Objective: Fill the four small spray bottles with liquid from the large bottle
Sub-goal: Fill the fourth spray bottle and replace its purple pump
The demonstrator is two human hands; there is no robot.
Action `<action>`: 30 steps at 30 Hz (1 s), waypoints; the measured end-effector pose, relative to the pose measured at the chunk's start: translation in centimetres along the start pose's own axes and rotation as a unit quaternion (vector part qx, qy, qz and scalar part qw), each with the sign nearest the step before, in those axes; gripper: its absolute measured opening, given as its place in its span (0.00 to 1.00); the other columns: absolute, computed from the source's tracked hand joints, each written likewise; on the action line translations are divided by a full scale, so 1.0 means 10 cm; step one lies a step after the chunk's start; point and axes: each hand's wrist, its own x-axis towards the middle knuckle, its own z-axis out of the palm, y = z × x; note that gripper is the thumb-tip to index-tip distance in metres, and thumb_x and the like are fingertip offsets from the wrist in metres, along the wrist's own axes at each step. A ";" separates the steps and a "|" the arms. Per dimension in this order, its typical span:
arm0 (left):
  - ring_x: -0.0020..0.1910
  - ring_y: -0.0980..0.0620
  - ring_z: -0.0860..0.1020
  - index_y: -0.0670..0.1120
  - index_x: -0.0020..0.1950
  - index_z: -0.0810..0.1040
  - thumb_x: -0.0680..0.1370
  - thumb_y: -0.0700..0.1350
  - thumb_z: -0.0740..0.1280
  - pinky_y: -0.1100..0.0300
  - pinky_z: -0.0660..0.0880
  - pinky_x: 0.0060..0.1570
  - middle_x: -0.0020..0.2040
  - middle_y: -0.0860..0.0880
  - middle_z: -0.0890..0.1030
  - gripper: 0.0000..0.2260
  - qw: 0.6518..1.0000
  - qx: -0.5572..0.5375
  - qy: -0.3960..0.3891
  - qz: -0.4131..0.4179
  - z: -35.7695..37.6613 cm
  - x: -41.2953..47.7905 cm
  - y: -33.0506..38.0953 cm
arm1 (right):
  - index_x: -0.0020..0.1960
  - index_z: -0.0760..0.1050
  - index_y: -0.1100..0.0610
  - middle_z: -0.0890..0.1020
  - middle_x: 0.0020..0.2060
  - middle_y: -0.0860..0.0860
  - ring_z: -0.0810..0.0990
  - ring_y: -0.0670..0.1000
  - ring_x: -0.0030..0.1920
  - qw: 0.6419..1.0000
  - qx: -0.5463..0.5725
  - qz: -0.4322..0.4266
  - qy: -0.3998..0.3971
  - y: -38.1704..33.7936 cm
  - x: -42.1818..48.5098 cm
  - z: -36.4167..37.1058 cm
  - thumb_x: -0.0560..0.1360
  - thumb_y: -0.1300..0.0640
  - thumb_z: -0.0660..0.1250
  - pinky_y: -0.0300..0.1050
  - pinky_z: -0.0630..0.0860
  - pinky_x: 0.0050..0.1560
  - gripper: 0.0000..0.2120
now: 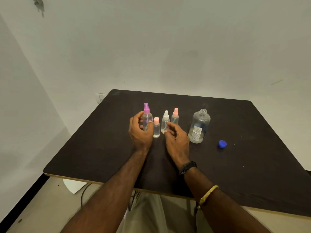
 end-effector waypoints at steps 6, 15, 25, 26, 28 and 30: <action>0.50 0.66 0.78 0.42 0.64 0.78 0.73 0.53 0.69 0.74 0.75 0.46 0.55 0.51 0.79 0.23 1.000 -0.011 -0.019 0.007 -0.02 -0.21 0.08 | 0.67 0.78 0.57 0.83 0.55 0.51 0.81 0.39 0.52 1.000 0.006 -0.020 0.017 -0.03 -0.03 -0.08 0.79 0.62 0.67 0.25 0.75 0.49 0.16; 0.49 0.58 0.79 0.40 0.64 0.78 0.74 0.50 0.72 0.73 0.76 0.49 0.56 0.45 0.81 0.23 0.996 -0.030 -0.065 0.046 0.01 -0.57 0.22 | 0.64 0.79 0.55 0.84 0.54 0.49 0.82 0.41 0.52 0.997 0.029 -0.042 0.053 -0.02 -0.12 -0.21 0.80 0.59 0.66 0.39 0.81 0.54 0.13; 0.54 0.55 0.81 0.44 0.65 0.77 0.75 0.47 0.75 0.58 0.82 0.53 0.57 0.52 0.80 0.21 0.987 -0.052 -0.147 0.028 0.27 -0.90 0.30 | 0.60 0.80 0.51 0.83 0.50 0.43 0.82 0.39 0.51 0.996 0.050 -0.037 0.067 0.02 -0.15 -0.46 0.80 0.53 0.69 0.36 0.81 0.50 0.09; 0.55 0.55 0.81 0.44 0.65 0.78 0.75 0.45 0.76 0.57 0.83 0.53 0.58 0.51 0.80 0.20 0.986 -0.051 -0.154 0.030 0.29 -0.91 0.29 | 0.59 0.79 0.50 0.82 0.50 0.42 0.81 0.38 0.51 0.996 0.050 -0.039 0.067 0.03 -0.16 -0.48 0.79 0.53 0.70 0.33 0.80 0.49 0.09; 0.55 0.56 0.81 0.45 0.65 0.78 0.75 0.43 0.76 0.58 0.82 0.53 0.58 0.51 0.80 0.19 0.984 -0.048 -0.169 0.033 0.33 -0.93 0.31 | 0.59 0.78 0.47 0.82 0.51 0.42 0.82 0.39 0.52 0.996 0.042 -0.043 0.071 0.04 -0.16 -0.52 0.78 0.52 0.71 0.33 0.80 0.50 0.10; 0.56 0.57 0.81 0.45 0.65 0.77 0.75 0.43 0.75 0.59 0.82 0.54 0.59 0.51 0.79 0.19 0.981 -0.046 -0.187 0.033 0.35 -0.93 0.34 | 0.58 0.79 0.45 0.83 0.51 0.42 0.83 0.42 0.52 0.995 0.035 -0.042 0.081 0.09 -0.15 -0.56 0.77 0.51 0.73 0.39 0.81 0.51 0.11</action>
